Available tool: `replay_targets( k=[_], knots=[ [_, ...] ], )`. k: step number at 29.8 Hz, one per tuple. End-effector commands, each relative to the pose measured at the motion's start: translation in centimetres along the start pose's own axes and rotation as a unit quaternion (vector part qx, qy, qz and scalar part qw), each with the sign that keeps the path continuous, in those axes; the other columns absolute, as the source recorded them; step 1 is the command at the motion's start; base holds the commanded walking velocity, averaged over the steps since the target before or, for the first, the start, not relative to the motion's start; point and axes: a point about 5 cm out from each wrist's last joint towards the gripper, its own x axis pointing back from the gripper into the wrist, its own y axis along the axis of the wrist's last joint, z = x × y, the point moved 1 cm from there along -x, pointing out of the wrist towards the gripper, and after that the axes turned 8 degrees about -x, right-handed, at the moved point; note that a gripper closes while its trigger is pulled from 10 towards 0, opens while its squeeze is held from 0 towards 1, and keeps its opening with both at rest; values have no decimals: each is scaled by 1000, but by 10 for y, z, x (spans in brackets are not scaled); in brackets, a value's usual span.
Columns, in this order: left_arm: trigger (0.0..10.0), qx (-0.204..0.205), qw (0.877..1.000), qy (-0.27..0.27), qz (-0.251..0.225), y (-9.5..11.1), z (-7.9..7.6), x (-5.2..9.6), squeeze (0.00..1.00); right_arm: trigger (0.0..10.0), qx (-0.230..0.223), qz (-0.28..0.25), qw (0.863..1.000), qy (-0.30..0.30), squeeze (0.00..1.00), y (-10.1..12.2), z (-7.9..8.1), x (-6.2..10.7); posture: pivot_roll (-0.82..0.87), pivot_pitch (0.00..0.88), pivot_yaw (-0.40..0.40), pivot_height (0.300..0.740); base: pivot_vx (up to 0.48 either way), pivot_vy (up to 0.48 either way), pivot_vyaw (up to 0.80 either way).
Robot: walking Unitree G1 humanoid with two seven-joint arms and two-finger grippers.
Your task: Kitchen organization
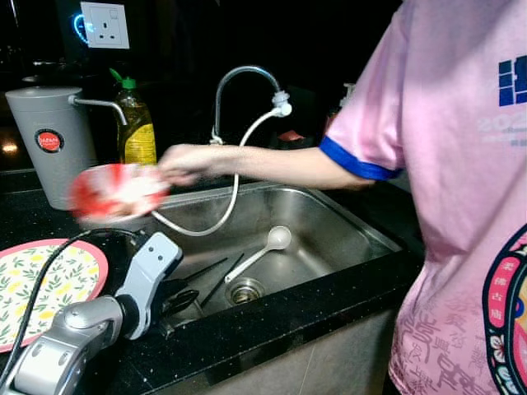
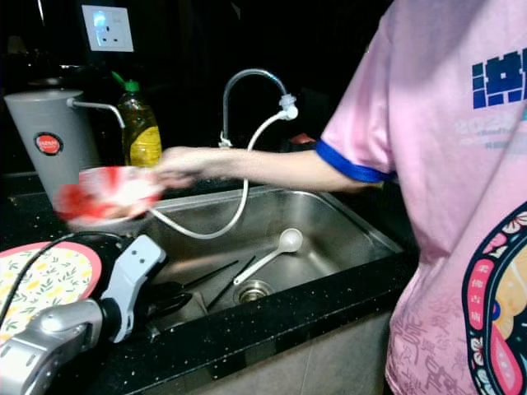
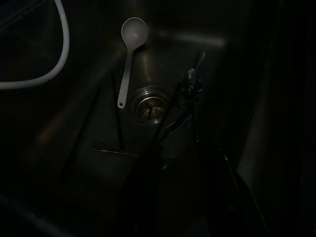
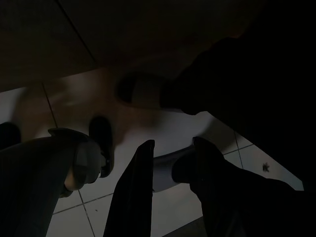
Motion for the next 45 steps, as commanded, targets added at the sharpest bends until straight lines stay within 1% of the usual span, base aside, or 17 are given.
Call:
replay_targets(
  k=[1,45],
  knots=[
    [10000,5,1000,-5,8,-4,-2,-3,0,10000,6,12,1000,-2,0,-7,-2,2,-24,0,-66,740,0,0,0],
    [10000,5,1000,-5,4,-2,-1,-6,0,10000,3,17,1000,-8,0,-9,-5,2,-35,0,-65,740,0,0,0]
  ],
)
